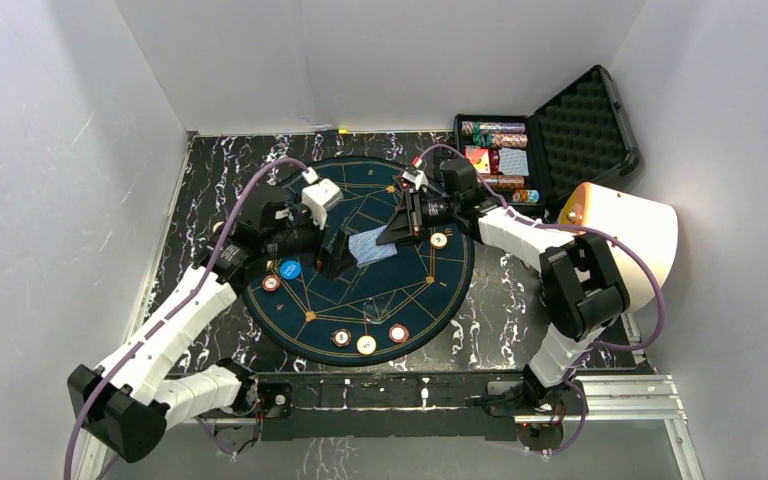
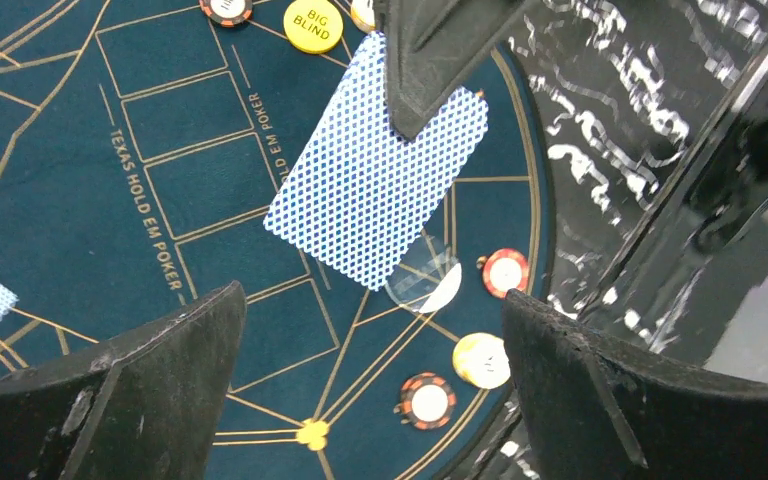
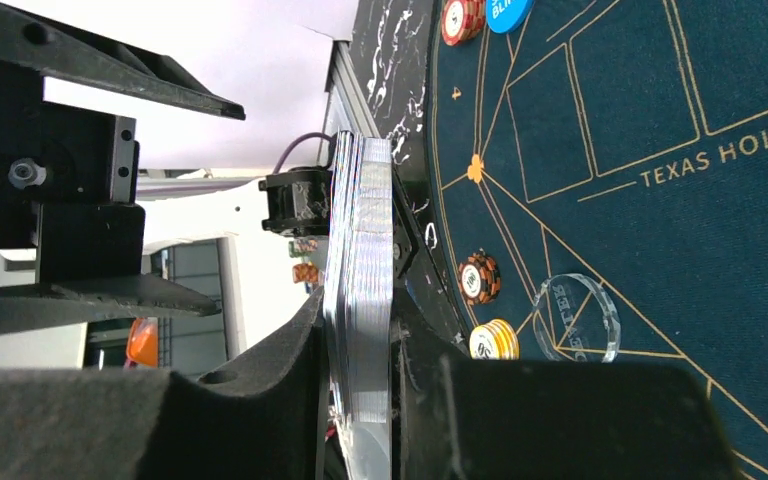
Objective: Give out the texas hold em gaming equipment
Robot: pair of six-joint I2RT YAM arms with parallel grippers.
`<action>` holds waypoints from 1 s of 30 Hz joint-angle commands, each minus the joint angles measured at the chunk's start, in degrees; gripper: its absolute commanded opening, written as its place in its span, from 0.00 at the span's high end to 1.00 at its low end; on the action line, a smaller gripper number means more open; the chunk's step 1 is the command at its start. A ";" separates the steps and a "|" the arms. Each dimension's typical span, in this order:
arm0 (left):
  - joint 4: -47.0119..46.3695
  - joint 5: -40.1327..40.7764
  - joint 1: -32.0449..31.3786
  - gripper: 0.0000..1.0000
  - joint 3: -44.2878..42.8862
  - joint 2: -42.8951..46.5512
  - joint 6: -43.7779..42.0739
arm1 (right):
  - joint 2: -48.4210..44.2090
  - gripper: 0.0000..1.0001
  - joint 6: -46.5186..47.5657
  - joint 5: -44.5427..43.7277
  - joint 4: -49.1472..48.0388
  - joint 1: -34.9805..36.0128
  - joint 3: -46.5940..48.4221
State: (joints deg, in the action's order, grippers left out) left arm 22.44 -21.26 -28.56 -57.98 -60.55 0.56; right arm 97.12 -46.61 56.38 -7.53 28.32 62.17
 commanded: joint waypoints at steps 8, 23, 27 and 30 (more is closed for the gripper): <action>8.27 -2.24 -5.54 0.02 -9.26 -12.51 -20.73 | 2.28 1.00 12.07 3.87 17.54 2.79 11.18; 7.02 -4.33 -7.43 0.02 -7.92 -16.73 -19.62 | 4.08 1.00 8.41 4.10 14.44 4.57 11.52; 6.33 -2.73 -8.45 0.02 -7.38 -17.49 -18.53 | 4.41 1.00 6.43 5.03 11.27 4.74 10.49; 6.30 -1.03 -9.03 0.02 -6.96 -17.58 -18.49 | 5.01 1.00 5.87 5.56 10.53 4.91 10.40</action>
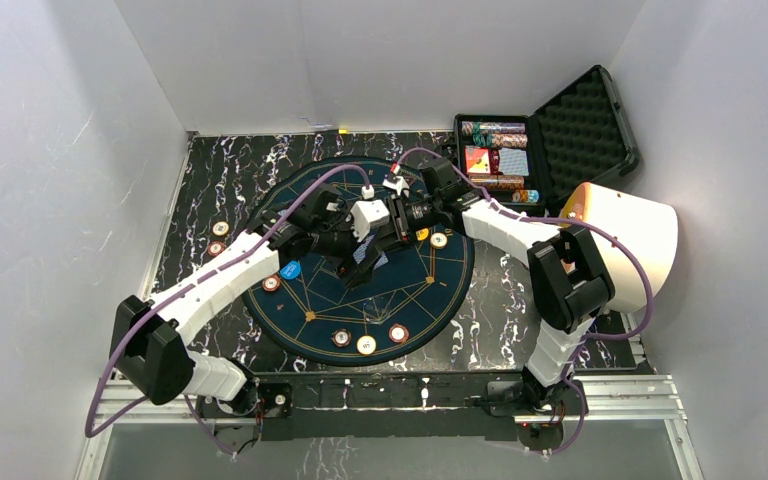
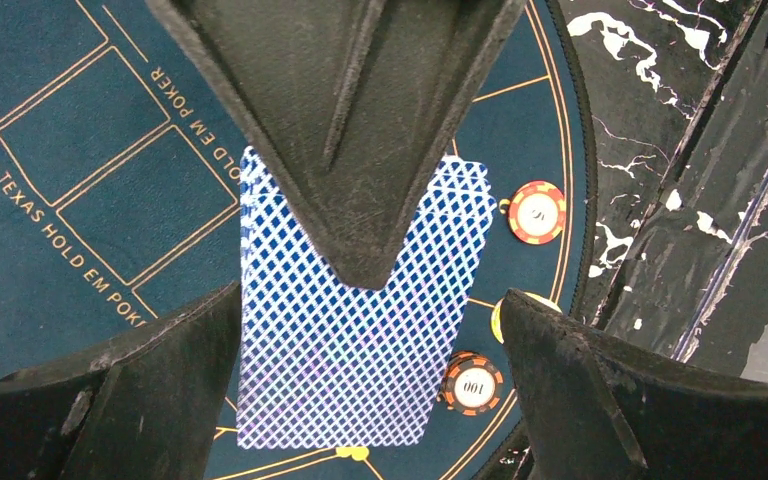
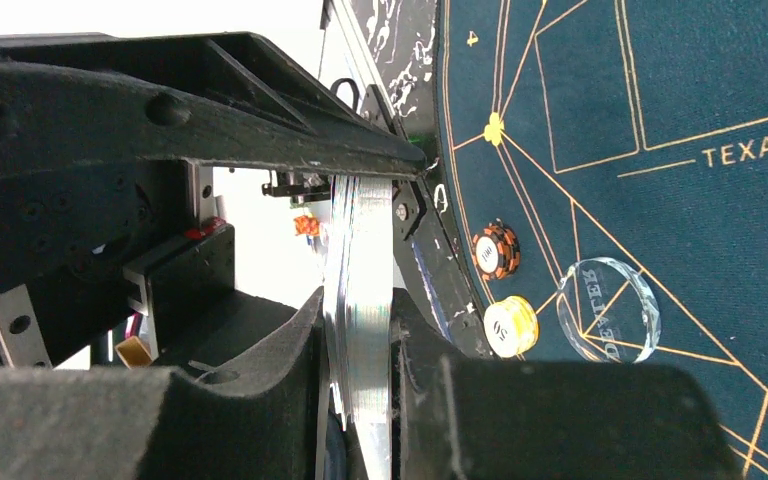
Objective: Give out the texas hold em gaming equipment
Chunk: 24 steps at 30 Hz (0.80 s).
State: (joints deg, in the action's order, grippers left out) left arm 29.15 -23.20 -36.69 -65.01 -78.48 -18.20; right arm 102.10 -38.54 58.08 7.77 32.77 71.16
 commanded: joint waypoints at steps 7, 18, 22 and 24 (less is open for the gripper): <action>-0.29 4.02 -1.31 0.06 0.85 0.34 -0.78 | 1.20 1.00 -4.31 6.49 -7.50 0.75 1.13; 1.55 5.43 -1.28 0.23 1.20 0.34 -0.39 | 4.13 1.00 -4.77 9.53 -8.81 2.04 2.05; 3.18 5.48 -1.28 0.16 1.81 0.39 0.12 | 4.85 1.00 -4.50 10.06 -8.95 2.33 2.48; 3.26 5.21 -1.28 0.14 2.19 0.78 0.56 | 5.17 1.00 -4.66 10.51 -9.50 2.54 2.57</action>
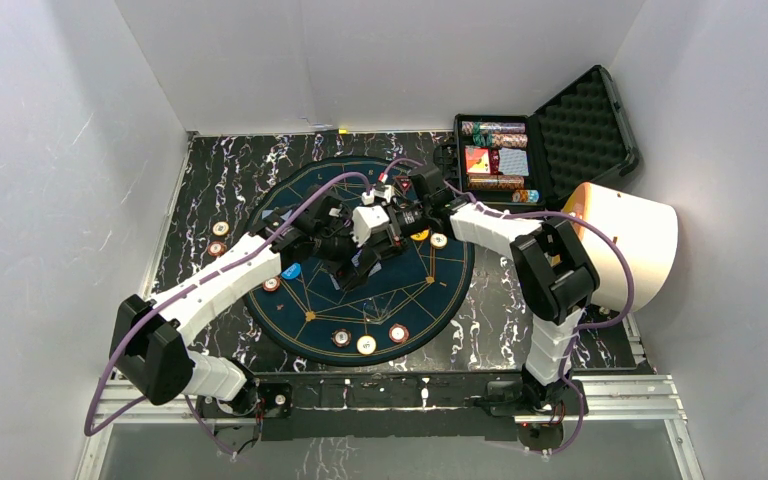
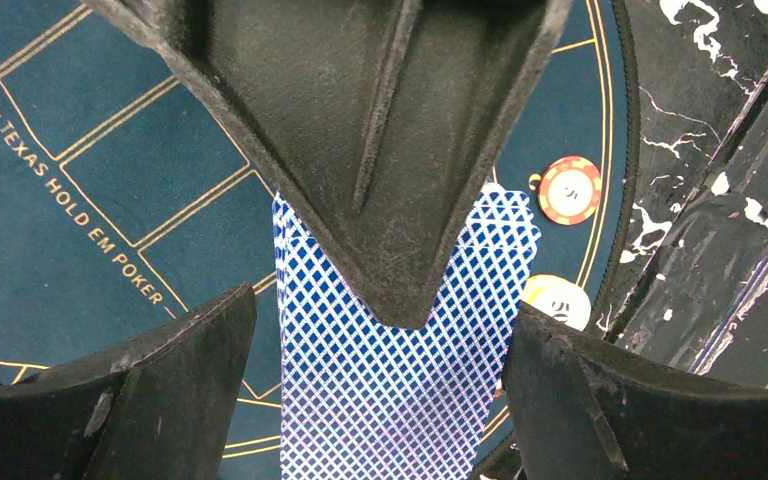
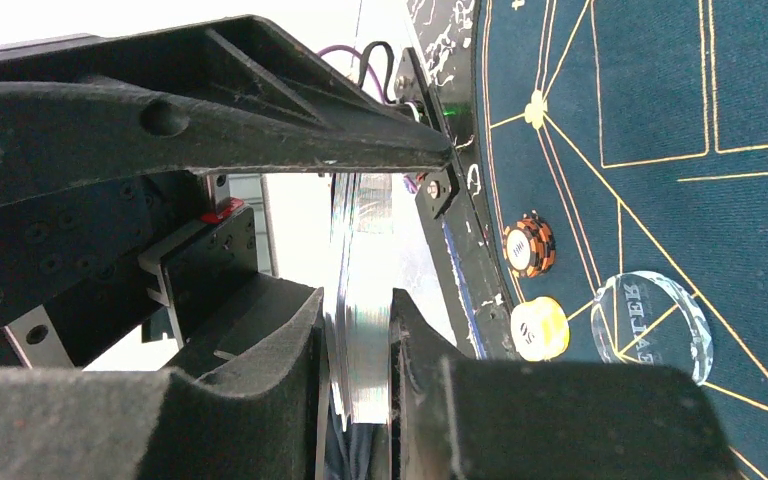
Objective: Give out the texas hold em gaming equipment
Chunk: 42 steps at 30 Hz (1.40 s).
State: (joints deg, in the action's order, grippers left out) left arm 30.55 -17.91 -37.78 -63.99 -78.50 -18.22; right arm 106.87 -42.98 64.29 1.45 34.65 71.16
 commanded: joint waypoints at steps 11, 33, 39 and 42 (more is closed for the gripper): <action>2.29 0.63 -0.19 0.22 3.09 2.95 2.03 | 1.57 1.00 -0.35 5.64 -4.55 1.27 2.79; 1.69 8.55 -0.19 0.93 3.99 2.94 3.90 | 6.33 0.90 -5.46 5.59 -13.73 2.39 2.49; 1.23 9.63 -0.19 0.98 5.19 2.56 4.81 | 7.75 0.76 -5.10 5.66 -13.80 2.33 3.11; 0.65 9.94 -0.19 0.99 5.76 2.58 4.94 | 7.91 0.70 -4.79 5.73 -13.68 2.20 3.06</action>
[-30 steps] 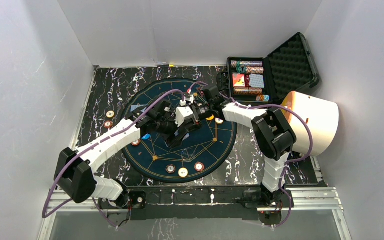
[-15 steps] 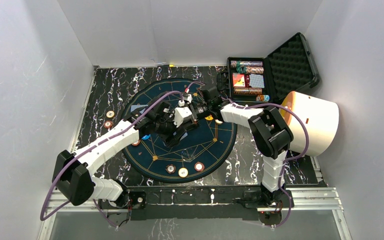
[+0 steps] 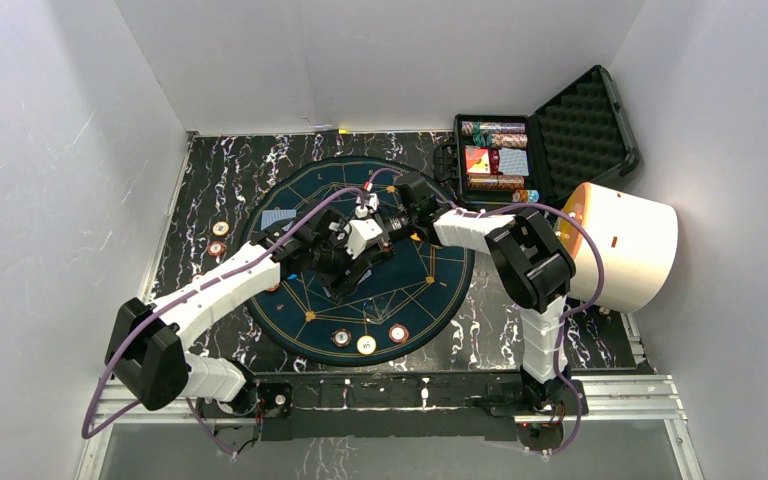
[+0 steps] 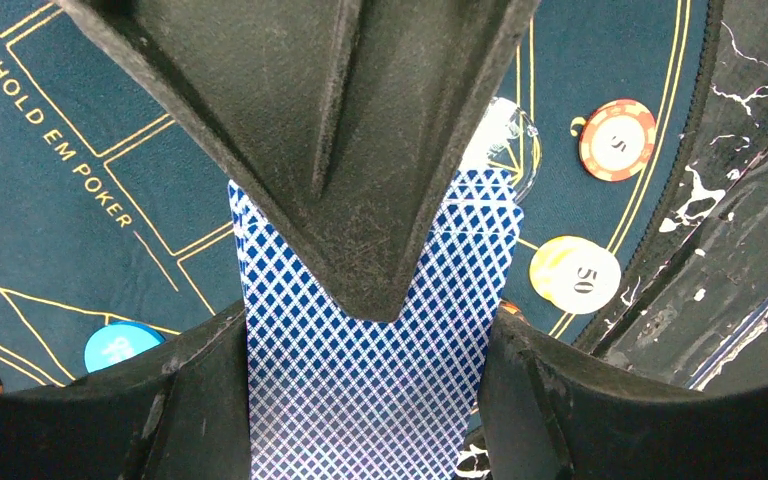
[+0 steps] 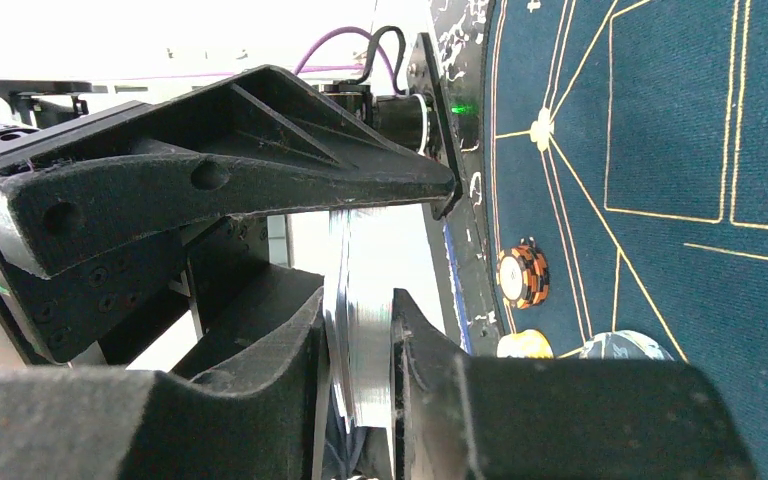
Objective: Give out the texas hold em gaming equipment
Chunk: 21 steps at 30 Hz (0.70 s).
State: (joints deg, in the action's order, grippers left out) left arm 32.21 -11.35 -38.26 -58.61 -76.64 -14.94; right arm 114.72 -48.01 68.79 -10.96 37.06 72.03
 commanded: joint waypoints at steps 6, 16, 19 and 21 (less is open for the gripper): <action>-1.42 3.36 0.29 1.00 0.90 0.56 1.74 | -0.02 0.58 0.89 1.06 -0.43 -0.40 1.93; -0.86 3.98 0.29 1.00 0.87 0.57 1.79 | -0.21 0.33 2.41 -0.54 1.79 -1.18 1.86; -0.45 4.12 0.27 1.00 0.63 0.29 1.92 | -0.50 0.21 5.70 -2.01 5.44 -1.36 2.60; -0.12 3.96 0.29 1.00 0.25 -0.05 2.18 | -0.50 0.11 9.67 -3.91 10.29 -1.30 3.80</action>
State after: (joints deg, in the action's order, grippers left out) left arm 31.44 -7.79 -38.15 -57.63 -76.88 -13.30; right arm 114.83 -45.17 67.07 -7.31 36.01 72.29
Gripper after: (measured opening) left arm 0.628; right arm 0.826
